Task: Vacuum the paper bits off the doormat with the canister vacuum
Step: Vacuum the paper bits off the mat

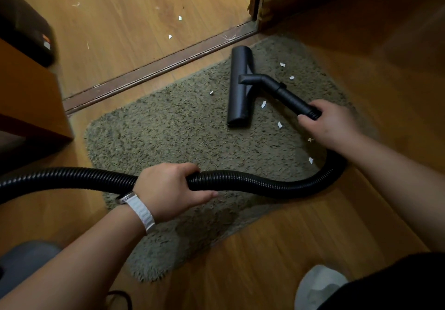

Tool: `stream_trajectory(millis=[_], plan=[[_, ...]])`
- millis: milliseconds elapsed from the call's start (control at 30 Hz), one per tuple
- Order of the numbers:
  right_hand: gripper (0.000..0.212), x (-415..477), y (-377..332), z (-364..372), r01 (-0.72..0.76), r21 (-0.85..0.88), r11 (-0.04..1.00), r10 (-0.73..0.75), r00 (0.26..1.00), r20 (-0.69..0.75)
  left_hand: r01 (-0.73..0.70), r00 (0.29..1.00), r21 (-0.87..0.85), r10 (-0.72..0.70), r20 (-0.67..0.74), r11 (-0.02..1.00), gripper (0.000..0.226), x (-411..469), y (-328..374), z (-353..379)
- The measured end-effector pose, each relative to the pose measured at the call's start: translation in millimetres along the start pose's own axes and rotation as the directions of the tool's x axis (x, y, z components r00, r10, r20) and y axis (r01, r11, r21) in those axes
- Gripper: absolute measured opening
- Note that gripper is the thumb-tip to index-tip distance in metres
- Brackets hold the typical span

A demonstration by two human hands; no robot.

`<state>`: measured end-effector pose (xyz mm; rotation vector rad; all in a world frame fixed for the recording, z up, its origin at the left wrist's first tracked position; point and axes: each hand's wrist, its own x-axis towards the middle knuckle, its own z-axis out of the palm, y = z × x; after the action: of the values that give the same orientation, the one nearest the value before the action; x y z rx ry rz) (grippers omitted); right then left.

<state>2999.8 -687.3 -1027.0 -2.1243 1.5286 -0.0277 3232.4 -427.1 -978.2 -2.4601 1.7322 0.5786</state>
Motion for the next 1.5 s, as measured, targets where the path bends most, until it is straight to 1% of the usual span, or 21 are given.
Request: stream_trajectory(millis=[133, 200, 267, 433, 533, 667, 733, 867, 967, 1033, 1100, 1200, 1300, 1400, 1500], plan=[[0.031, 14, -25, 4, 0.066, -0.019, 0.998, -0.064, 0.996, 0.06, 0.014, 1.0, -0.024, -0.014, 0.024, 1.0, 0.069, -5, -3, 4], [0.03, 21, -35, 4, 0.109, -0.051, 0.993, -0.105, 0.991, 0.078, 0.019, 0.999, -0.019, -0.018, 0.028, 1.0, 0.077, -8, -3, 6], [0.031, 25, -42, 4, 0.131, -0.059, 0.99, -0.125, 0.987, 0.098, 0.024, 0.999, -0.007, -0.024, 0.036, 1.0, 0.081, -10, -4, 7], [0.029, 30, -51, 8, 0.179, -0.087, 0.98, -0.165, 0.976, 0.144, 0.035, 0.994, 0.014, -0.036, 0.099, 0.999, 0.066, -13, -3, 7], [0.026, 29, -59, 10, 0.226, -0.103, 0.969, -0.205, 0.962, 0.179, 0.03, 0.994, 0.023, -0.033, 0.108, 0.999, 0.063, -15, -2, 8], [0.03, 24, -66, 13, 0.289, -0.148, 0.946, -0.258, 0.946, 0.198, 0.018, 0.993, 0.025, -0.021, 0.116, 1.0, 0.062, -16, -3, 9], [0.031, 22, -67, 12, 0.332, -0.149, 0.931, -0.295, 0.928, 0.228, 0.005, 0.994, 0.032, -0.008, 0.111, 0.999, 0.062, -17, -4, 11], [0.031, 13, -72, 13, 0.461, -0.162, 0.872, -0.39, 0.856, 0.34, -0.025, 0.994, 0.035, 0.021, 0.106, 0.999, 0.064, -19, -5, 14], [0.029, 4, -76, 17, 0.524, -0.202, 0.827, -0.436, 0.826, 0.357, -0.059, 0.993, 0.062, 0.052, 0.102, 0.996, 0.066, -22, -4, 17], [0.028, 0, -74, 15, 0.509, -0.213, 0.834, -0.426, 0.839, 0.339, -0.076, 0.994, 0.069, 0.07, 0.087, 0.995, 0.073, -23, -5, 19], [0.028, -2, -68, 11, 0.455, -0.199, 0.868, -0.384, 0.869, 0.311, -0.087, 0.994, 0.071, 0.082, 0.068, 0.994, 0.081, -22, -5, 22], [0.03, -6, -51, 4, 0.345, -0.18, 0.921, -0.298, 0.923, 0.242, -0.086, 0.994, 0.059, 0.081, 0.073, 0.995, 0.075, -19, -5, 24], [0.031, -16, -25, -3, 0.205, -0.142, 0.968, -0.179, 0.968, 0.176, -0.107, 0.993, 0.077, 0.103, 0.053, 0.991, 0.081, -15, -5, 26], [0.033, -35, 5, -11, 0.064, -0.099, 0.993, -0.053, 0.992, 0.115, -0.134, 0.991, 0.09, 0.131, 0.041, 0.987, 0.077, -15, -3, 27], [0.034, -57, 34, -18, -0.04, -0.068, 0.997, 0.042, 0.998, 0.038, -0.184, 0.983, 0.083, 0.185, -0.003, 0.98, 0.074, -16, 4, 29]])
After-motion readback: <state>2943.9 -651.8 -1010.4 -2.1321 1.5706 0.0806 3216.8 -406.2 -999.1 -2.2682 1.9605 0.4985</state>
